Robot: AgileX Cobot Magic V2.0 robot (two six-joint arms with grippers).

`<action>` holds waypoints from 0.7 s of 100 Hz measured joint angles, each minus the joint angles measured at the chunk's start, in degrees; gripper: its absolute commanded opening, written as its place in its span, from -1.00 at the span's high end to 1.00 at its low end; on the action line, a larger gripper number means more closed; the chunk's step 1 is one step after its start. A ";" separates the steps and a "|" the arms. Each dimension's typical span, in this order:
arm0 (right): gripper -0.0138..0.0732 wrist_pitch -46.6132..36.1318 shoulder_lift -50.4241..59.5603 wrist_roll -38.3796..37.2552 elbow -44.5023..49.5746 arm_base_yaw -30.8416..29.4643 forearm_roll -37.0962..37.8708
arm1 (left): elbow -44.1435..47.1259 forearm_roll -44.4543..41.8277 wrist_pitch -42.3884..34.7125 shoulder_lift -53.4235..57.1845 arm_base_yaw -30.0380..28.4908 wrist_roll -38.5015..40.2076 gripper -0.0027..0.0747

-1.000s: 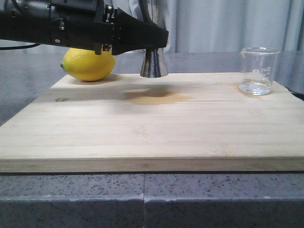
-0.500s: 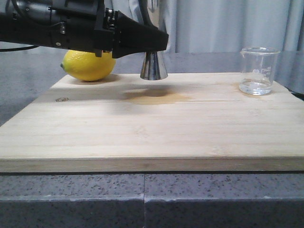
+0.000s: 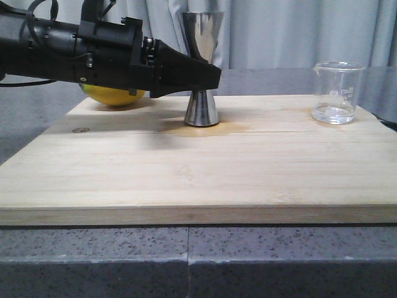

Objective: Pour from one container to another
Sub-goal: 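Lower the steel jigger onto the board with the left gripper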

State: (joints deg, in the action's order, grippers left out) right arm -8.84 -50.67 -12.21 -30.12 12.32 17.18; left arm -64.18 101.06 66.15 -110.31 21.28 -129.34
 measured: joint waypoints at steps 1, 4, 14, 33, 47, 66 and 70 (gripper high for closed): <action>-0.57 0.00 0.00 0.00 0.00 0.00 0.00 | 0.00 0.00 0.00 0.00 0.00 0.00 0.94; -0.57 0.00 0.00 0.00 0.00 0.00 0.00 | 0.00 0.00 0.00 -0.02 0.00 0.00 0.94; -0.57 0.00 0.00 0.00 0.00 0.00 0.00 | 0.00 0.00 -0.10 -0.02 0.00 0.00 0.89; -0.57 0.00 0.00 0.00 0.00 0.00 -0.09 | 0.00 0.00 -0.10 -0.02 0.00 0.00 0.39; -0.57 -0.68 0.00 0.00 0.00 0.00 -0.09 | 0.00 0.21 0.00 -0.02 0.00 0.00 -0.02; -0.57 -1.98 0.00 0.00 0.00 0.00 -0.09 | 0.00 0.28 0.00 -0.02 0.00 0.93 -0.25; -0.57 -2.10 0.00 0.00 0.00 0.00 -0.09 | 0.00 0.28 0.00 -0.02 0.00 1.54 -0.25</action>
State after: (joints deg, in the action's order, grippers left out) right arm -10.94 -50.67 -12.21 -30.12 12.32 17.09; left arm -64.18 101.34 66.15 -110.32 21.28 -127.80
